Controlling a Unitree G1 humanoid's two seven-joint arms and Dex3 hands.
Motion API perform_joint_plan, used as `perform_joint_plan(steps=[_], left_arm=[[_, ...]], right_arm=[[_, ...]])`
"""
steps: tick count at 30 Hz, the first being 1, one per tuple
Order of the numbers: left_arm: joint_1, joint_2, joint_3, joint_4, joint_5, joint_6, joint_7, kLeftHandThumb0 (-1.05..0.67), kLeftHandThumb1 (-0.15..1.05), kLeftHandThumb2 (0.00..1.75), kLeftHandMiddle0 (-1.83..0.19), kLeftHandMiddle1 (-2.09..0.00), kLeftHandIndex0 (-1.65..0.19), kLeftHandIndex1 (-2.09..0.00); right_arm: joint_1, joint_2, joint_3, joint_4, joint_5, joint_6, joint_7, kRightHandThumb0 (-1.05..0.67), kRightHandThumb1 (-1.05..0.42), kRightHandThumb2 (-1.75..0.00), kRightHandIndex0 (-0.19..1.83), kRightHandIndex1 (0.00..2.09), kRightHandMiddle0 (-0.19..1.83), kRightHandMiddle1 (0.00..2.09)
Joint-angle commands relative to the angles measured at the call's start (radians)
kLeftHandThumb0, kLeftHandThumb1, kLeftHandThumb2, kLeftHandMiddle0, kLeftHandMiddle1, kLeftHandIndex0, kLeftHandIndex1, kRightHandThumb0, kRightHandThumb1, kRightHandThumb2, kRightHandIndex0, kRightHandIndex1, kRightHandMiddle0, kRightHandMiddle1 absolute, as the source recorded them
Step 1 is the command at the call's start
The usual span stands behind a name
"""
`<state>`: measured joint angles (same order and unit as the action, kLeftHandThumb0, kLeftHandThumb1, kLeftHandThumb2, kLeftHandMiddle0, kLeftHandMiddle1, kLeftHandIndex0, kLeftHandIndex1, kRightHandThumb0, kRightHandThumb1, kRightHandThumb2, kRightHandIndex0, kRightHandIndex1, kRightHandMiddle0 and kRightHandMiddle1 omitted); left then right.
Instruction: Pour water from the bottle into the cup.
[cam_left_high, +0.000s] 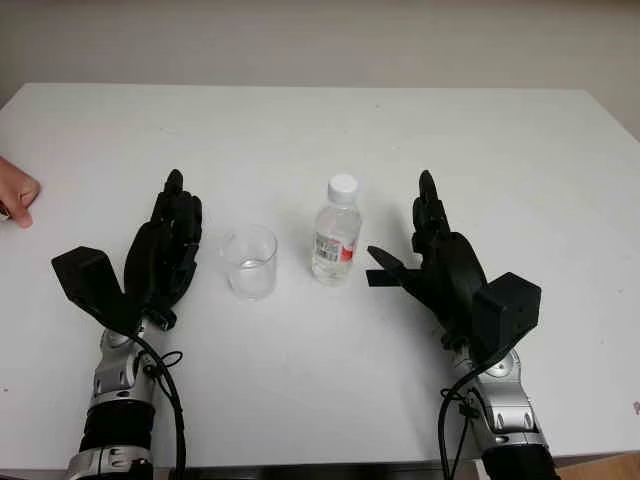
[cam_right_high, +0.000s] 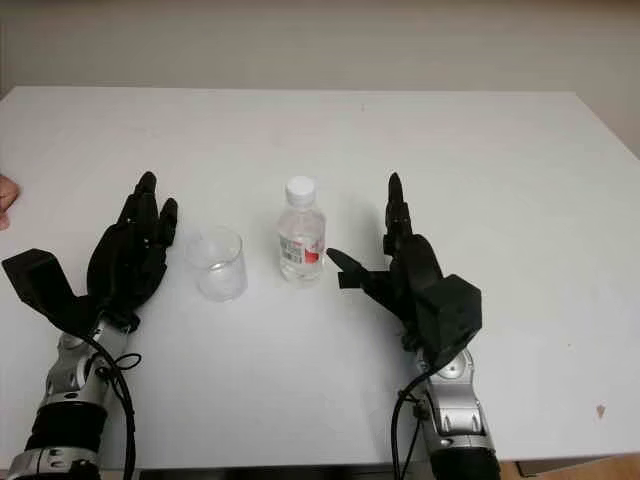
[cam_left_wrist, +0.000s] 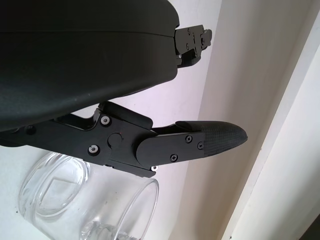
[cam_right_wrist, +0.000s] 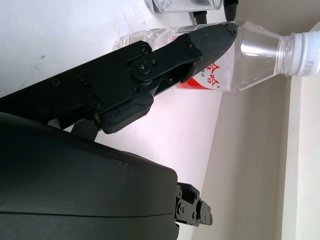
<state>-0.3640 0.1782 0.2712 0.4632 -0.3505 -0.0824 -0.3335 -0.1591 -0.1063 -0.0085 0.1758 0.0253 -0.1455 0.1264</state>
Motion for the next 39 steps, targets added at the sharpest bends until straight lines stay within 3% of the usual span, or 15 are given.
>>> perform_joint_plan(steps=[1, 8, 17, 39], left_arm=[[0.016, -0.002, 0.003, -0.012, -0.003, 0.004, -0.002, -0.74, 1.05, 0.49, 0.15, -0.05, 0.15, -0.05], [-0.020, -0.005, 0.000, 0.019, 0.005, -0.011, 0.006, -0.74, 1.05, 0.49, 0.14, -0.06, 0.14, -0.06], [-0.011, -0.008, 0.008, 0.020, -0.001, -0.025, 0.011, -0.74, 1.05, 0.50, 0.15, -0.05, 0.13, -0.06], [-0.017, -0.030, 0.004, 0.020, -0.003, -0.031, 0.024, -0.75, 1.05, 0.48, 0.16, -0.05, 0.14, -0.06]], right_arm=[[0.010, 0.002, -0.001, -0.024, -0.001, 0.000, -0.001, -0.86, -0.92, -0.05, -0.19, 0.00, -0.19, 0.00], [-0.040, -0.006, -0.008, 0.044, 0.007, -0.024, 0.017, -0.87, -0.92, -0.05, -0.19, 0.00, -0.19, 0.00], [-0.085, -0.023, 0.018, 0.089, -0.013, -0.053, 0.071, -0.92, -0.92, -0.05, -0.19, 0.00, -0.19, 0.00], [-0.322, 0.050, 0.126, 0.389, -0.082, -0.114, 0.126, -0.99, -0.85, -0.04, -0.19, 0.00, -0.19, 0.00]])
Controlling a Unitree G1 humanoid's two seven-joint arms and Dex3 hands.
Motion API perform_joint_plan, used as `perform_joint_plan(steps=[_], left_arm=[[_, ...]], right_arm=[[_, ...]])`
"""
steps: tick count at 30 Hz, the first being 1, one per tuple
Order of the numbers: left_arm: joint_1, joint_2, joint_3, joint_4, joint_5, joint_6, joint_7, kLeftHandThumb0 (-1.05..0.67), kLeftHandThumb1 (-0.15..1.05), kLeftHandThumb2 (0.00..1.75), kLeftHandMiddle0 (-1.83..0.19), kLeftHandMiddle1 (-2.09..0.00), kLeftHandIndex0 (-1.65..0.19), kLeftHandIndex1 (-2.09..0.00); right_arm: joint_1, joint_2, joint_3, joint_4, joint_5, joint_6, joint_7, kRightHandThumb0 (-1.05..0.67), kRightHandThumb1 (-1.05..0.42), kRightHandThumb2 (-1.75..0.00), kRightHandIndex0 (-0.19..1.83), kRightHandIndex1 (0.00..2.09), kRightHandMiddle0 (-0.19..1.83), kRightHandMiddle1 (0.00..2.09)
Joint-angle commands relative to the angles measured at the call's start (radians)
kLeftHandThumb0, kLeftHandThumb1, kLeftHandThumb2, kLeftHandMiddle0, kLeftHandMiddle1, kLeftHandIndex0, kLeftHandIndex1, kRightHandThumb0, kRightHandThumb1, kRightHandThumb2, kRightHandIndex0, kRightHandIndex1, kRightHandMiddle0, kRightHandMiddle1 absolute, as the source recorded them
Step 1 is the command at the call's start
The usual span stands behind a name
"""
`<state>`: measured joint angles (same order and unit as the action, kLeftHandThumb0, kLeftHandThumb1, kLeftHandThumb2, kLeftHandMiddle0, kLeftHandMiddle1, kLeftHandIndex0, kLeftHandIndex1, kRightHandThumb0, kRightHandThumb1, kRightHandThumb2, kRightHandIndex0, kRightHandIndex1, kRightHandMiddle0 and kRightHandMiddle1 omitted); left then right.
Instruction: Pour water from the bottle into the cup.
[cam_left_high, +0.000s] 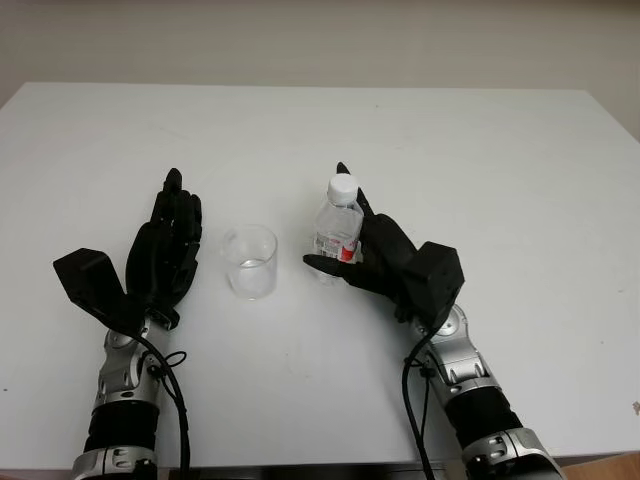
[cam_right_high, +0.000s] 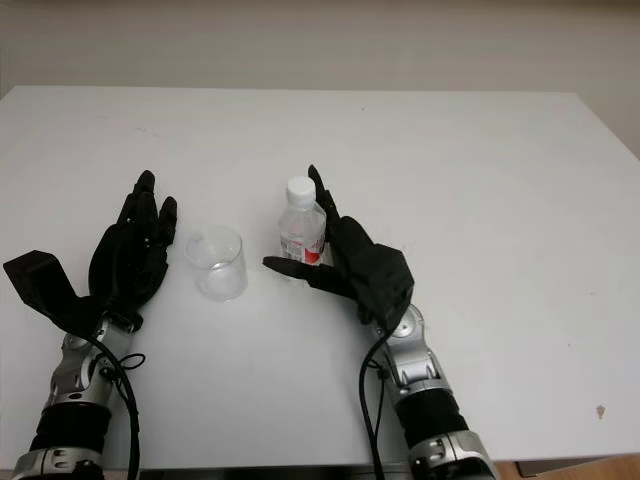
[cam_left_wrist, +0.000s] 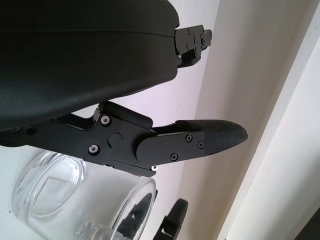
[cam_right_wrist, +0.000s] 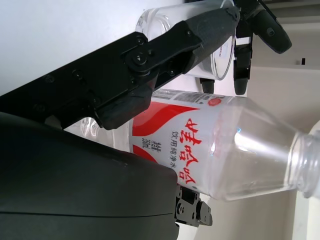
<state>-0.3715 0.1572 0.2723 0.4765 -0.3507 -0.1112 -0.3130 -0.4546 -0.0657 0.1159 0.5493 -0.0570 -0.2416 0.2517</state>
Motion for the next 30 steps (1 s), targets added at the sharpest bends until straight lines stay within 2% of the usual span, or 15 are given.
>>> perform_joint_plan(steps=[1, 3, 6, 7, 8, 9, 10, 11, 14, 15, 16, 18, 20, 27, 30], left_arm=[[-0.007, -0.010, 0.003, 0.005, -0.002, -0.004, 0.005, -0.75, 1.05, 0.47, 0.16, -0.05, 0.14, -0.06], [-0.003, -0.013, 0.004, 0.000, -0.003, -0.006, 0.006, -0.75, 1.05, 0.48, 0.16, -0.05, 0.14, -0.05], [0.003, -0.016, 0.008, -0.007, -0.007, -0.003, 0.011, -0.74, 1.05, 0.47, 0.16, -0.05, 0.16, -0.05], [0.005, -0.017, 0.008, -0.009, -0.006, -0.005, 0.013, -0.74, 1.05, 0.47, 0.16, -0.05, 0.16, -0.05], [0.007, -0.017, 0.009, -0.011, -0.006, -0.006, 0.014, -0.74, 1.05, 0.47, 0.16, -0.05, 0.16, -0.05], [0.009, -0.017, 0.010, -0.012, -0.005, -0.008, 0.015, -0.74, 1.05, 0.47, 0.16, -0.05, 0.16, -0.05], [0.011, -0.017, 0.012, -0.015, -0.005, -0.008, 0.016, -0.74, 1.05, 0.47, 0.15, -0.06, 0.15, -0.05], [0.012, -0.017, 0.013, -0.017, -0.005, -0.007, 0.018, -0.74, 1.05, 0.48, 0.15, -0.06, 0.15, -0.05], [0.014, -0.013, 0.014, -0.018, -0.004, -0.010, 0.011, -0.73, 1.05, 0.49, 0.15, -0.06, 0.15, -0.05], [0.015, -0.012, 0.014, -0.019, -0.003, -0.009, 0.010, -0.73, 1.05, 0.49, 0.15, -0.06, 0.15, -0.05], [0.015, -0.011, 0.014, -0.019, -0.003, -0.008, 0.009, -0.73, 1.05, 0.49, 0.14, -0.06, 0.15, -0.05], [0.013, -0.009, 0.015, -0.016, -0.003, -0.009, 0.008, -0.73, 1.05, 0.48, 0.14, -0.06, 0.15, -0.05], [0.011, -0.007, 0.018, -0.011, -0.006, -0.010, 0.002, -0.73, 1.05, 0.48, 0.15, -0.05, 0.15, -0.05], [0.007, -0.002, 0.022, -0.010, -0.005, -0.005, -0.005, -0.73, 1.05, 0.47, 0.15, -0.05, 0.15, -0.05], [0.004, -0.001, 0.023, -0.010, -0.004, -0.003, -0.003, -0.73, 1.05, 0.46, 0.14, -0.06, 0.15, -0.06]], right_arm=[[-0.037, 0.020, 0.000, 0.036, 0.001, -0.026, -0.008, -0.97, -0.84, -0.04, -0.19, 0.00, -0.19, 0.00], [-0.051, 0.041, -0.008, 0.068, 0.003, -0.043, -0.034, -0.95, -0.84, -0.05, -0.19, 0.00, -0.19, 0.00], [-0.063, 0.071, -0.024, 0.109, 0.002, -0.070, -0.098, -0.82, -0.85, -0.05, -0.19, 0.00, -0.16, 0.01], [-0.067, 0.085, -0.034, 0.123, 0.007, -0.079, -0.122, -0.75, -0.86, -0.06, -0.10, 0.05, -0.08, 0.06], [-0.071, 0.095, -0.040, 0.135, 0.011, -0.086, -0.139, -0.65, -0.89, -0.06, -0.02, 1.11, -0.11, 1.13], [-0.075, 0.107, -0.050, 0.146, 0.024, -0.094, -0.147, -0.61, -0.90, -0.05, -0.07, 1.59, -0.15, 1.59], [-0.079, 0.110, -0.048, 0.153, 0.009, -0.095, -0.173, -0.55, -0.92, -0.06, 0.16, 1.84, 0.01, 1.84], [-0.082, 0.111, -0.044, 0.158, -0.004, -0.096, -0.192, -0.56, -0.98, -0.12, 0.79, 1.99, 0.52, 1.99], [-0.082, 0.104, -0.026, 0.147, -0.046, -0.089, -0.230, -0.55, -1.04, -0.27, 1.56, 2.08, 1.27, 2.08], [-0.080, 0.102, -0.020, 0.142, -0.062, -0.097, -0.244, -0.50, -1.04, -0.41, 1.72, 2.09, 1.57, 2.09], [-0.079, 0.102, -0.016, 0.140, -0.074, -0.104, -0.253, -0.46, -1.05, -0.51, 1.78, 2.09, 1.70, 2.09], [-0.078, 0.099, -0.014, 0.141, -0.087, -0.119, -0.266, -0.40, -1.05, -0.61, 1.82, 2.09, 1.80, 2.09], [-0.078, 0.097, -0.011, 0.140, -0.096, -0.123, -0.273, -0.38, -1.05, -0.65, 1.83, 2.09, 1.83, 2.09], [-0.083, 0.090, -0.014, 0.142, -0.114, -0.145, -0.301, -0.36, -1.05, -0.64, 1.83, 2.09, 1.83, 2.09], [-0.118, 0.056, -0.020, 0.138, -0.133, -0.140, -0.319, -0.35, -1.05, -0.62, 1.83, 2.09, 1.83, 2.09]])
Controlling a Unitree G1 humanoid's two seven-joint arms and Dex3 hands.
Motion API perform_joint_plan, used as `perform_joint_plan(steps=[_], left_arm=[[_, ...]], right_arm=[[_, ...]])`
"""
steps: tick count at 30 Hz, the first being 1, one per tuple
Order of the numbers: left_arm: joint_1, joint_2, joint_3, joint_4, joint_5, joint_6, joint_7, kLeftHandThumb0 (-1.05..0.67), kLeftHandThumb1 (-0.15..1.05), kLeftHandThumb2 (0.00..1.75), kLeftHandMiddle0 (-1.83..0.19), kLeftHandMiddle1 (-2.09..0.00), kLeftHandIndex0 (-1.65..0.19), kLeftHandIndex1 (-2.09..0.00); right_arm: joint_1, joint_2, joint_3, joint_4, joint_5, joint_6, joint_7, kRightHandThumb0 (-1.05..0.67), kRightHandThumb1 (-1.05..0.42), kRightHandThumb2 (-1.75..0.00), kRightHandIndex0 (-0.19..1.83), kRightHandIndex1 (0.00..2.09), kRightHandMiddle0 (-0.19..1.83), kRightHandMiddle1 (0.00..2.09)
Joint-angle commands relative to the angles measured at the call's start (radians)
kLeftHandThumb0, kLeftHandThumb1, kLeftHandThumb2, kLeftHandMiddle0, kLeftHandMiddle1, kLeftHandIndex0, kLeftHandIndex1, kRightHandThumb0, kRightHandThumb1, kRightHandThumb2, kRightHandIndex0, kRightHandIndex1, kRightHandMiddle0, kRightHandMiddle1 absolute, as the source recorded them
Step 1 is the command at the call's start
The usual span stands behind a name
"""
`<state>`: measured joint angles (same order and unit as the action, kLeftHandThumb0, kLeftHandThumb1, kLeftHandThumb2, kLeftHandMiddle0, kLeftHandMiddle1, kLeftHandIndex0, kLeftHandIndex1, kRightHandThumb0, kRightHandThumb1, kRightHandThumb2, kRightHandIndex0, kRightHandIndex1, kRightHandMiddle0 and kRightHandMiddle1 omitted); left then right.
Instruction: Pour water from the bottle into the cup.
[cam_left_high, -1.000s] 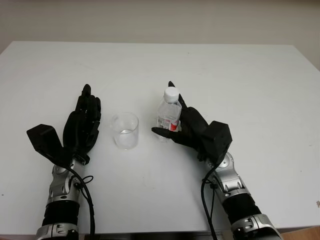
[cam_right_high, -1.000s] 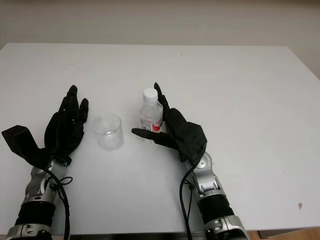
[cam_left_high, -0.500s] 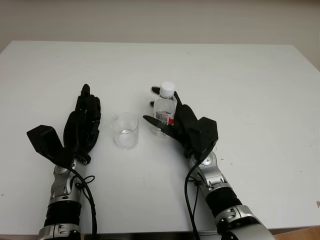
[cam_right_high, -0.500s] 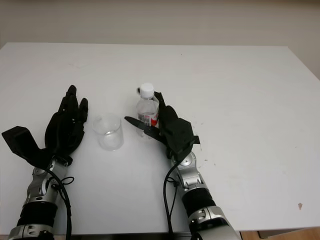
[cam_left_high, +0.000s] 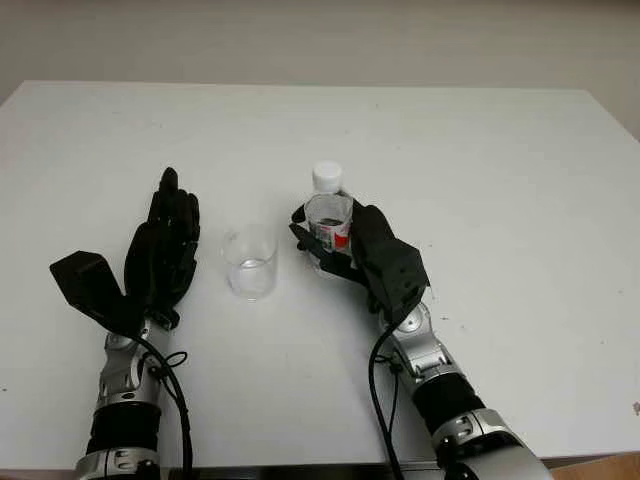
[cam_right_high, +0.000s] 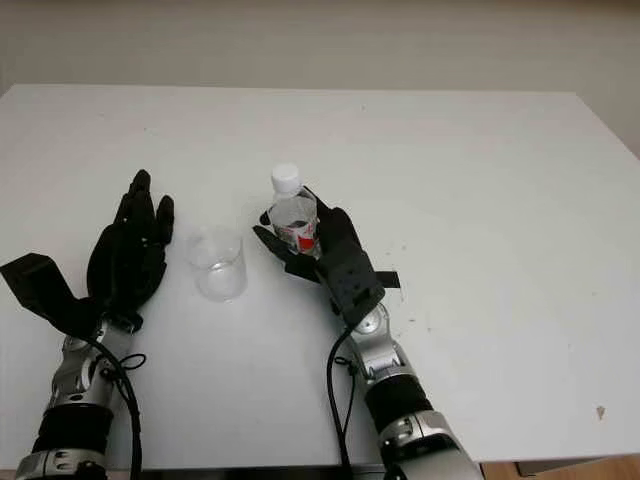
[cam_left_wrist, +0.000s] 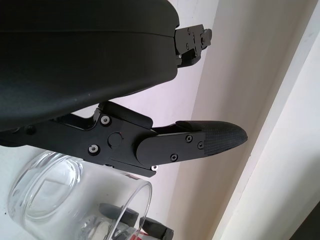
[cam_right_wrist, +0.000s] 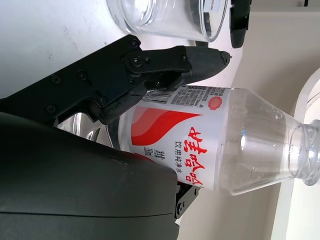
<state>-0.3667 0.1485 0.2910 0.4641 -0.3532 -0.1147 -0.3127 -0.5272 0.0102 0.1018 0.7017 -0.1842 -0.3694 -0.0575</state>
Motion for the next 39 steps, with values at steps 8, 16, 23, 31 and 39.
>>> perform_joint_plan(steps=[8, 16, 23, 31, 39], left_arm=[[-0.009, 0.002, 0.002, 0.011, 0.001, -0.004, 0.003, -0.73, 1.05, 0.46, 0.13, -0.06, 0.14, -0.06], [-0.005, 0.001, -0.007, 0.012, 0.012, -0.020, 0.004, -0.73, 1.05, 0.50, 0.15, -0.05, 0.15, -0.05], [0.000, -0.009, -0.004, 0.005, 0.001, -0.016, 0.011, -0.73, 1.05, 0.48, 0.15, -0.05, 0.15, -0.05], [0.010, -0.017, -0.002, -0.002, 0.000, -0.021, 0.016, -0.74, 1.05, 0.48, 0.13, -0.06, 0.15, -0.05], [0.002, -0.024, -0.002, 0.008, 0.000, -0.021, 0.023, -0.73, 1.05, 0.48, 0.13, -0.06, 0.15, -0.05]], right_arm=[[-0.232, -0.151, -0.019, 0.139, -0.087, -0.136, -0.106, -0.35, -1.05, -0.43, 1.78, 2.09, 1.54, 2.09], [-0.412, -0.249, 0.092, 0.294, -0.294, -0.134, -0.240, -0.41, -1.05, -0.36, 1.44, 2.09, 1.09, 2.09], [-0.523, -0.284, 0.303, 0.441, -0.577, -0.078, -0.521, -0.46, -1.05, -0.27, 1.19, 2.09, 0.90, 2.09], [-0.575, -0.280, 0.457, 0.517, -0.713, -0.026, -0.658, -0.45, -1.05, -0.22, 1.27, 2.09, 0.88, 2.09], [-0.592, -0.285, 0.554, 0.548, -0.782, -0.040, -0.776, -0.44, -1.05, -0.21, 1.25, 2.09, 0.85, 2.09]])
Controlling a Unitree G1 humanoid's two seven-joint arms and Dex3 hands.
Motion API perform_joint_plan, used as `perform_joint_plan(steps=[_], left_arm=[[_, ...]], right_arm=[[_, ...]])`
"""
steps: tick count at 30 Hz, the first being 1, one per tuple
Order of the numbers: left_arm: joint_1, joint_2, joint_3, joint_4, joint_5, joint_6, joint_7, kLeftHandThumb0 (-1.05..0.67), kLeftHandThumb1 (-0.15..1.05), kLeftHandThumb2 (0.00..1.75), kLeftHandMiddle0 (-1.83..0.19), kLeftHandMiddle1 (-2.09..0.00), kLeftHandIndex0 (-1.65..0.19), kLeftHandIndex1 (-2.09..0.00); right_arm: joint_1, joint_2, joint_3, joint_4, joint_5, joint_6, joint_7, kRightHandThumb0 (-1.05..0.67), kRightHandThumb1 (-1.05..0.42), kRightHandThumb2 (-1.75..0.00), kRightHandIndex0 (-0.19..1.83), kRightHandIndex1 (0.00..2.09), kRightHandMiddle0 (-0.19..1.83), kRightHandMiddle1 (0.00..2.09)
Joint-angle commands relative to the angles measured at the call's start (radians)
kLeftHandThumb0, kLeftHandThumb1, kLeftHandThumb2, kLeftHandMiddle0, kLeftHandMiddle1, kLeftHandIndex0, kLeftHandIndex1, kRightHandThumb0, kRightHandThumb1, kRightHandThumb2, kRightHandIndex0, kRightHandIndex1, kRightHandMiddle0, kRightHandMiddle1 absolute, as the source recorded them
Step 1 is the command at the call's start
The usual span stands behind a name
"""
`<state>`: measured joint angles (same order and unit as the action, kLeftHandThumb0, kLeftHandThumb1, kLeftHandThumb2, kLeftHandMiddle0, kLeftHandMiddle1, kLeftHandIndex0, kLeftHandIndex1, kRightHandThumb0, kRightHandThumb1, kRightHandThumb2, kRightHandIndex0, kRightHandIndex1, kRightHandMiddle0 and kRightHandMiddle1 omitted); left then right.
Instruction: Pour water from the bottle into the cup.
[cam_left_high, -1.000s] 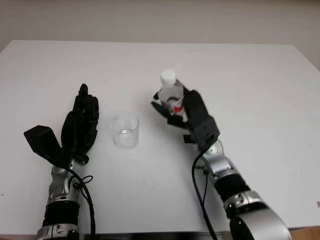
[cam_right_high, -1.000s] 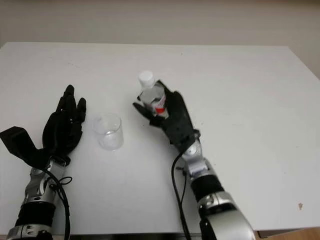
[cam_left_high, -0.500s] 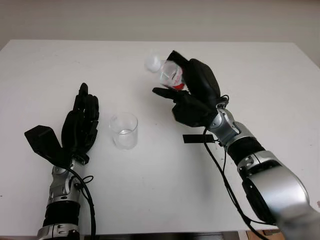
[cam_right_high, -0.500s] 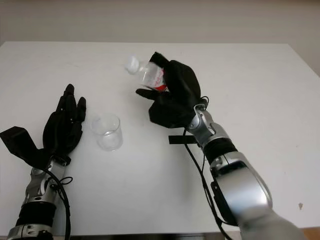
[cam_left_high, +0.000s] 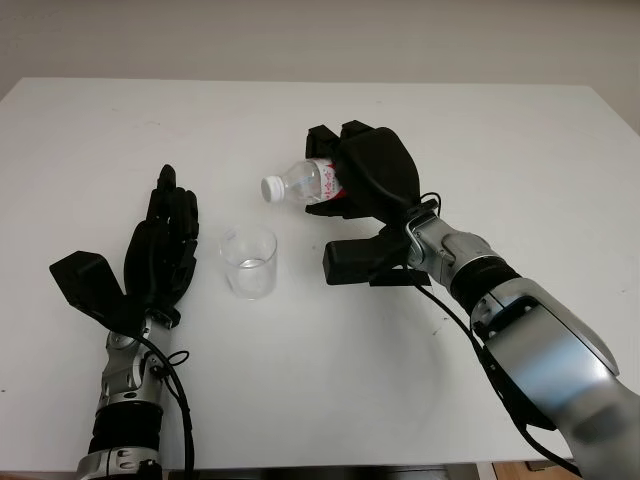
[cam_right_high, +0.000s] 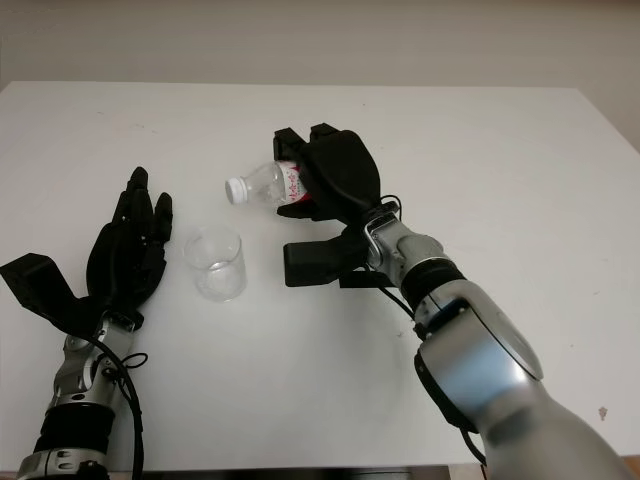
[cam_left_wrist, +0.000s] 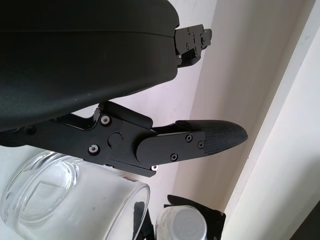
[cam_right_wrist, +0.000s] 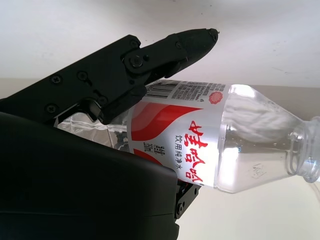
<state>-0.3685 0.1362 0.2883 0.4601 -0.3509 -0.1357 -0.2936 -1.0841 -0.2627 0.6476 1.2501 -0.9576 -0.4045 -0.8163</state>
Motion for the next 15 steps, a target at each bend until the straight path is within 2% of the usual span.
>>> perform_joint_plan(steps=[1, 15], left_arm=[[0.003, -0.013, 0.001, 0.013, -0.005, 0.001, 0.004, -0.73, 1.05, 0.48, 0.14, -0.05, 0.15, -0.05], [-0.009, -0.018, -0.003, 0.027, 0.000, -0.008, 0.009, -0.74, 1.05, 0.47, 0.15, -0.05, 0.16, -0.05]], right_arm=[[-0.040, -0.014, 0.017, 0.002, -0.013, -0.005, -0.026, -0.45, -1.05, -0.21, 1.25, 2.09, 0.86, 2.09], [-0.084, -0.026, 0.080, 0.025, -0.050, -0.021, -0.138, -0.46, -1.05, -0.21, 1.30, 2.09, 0.88, 2.09]])
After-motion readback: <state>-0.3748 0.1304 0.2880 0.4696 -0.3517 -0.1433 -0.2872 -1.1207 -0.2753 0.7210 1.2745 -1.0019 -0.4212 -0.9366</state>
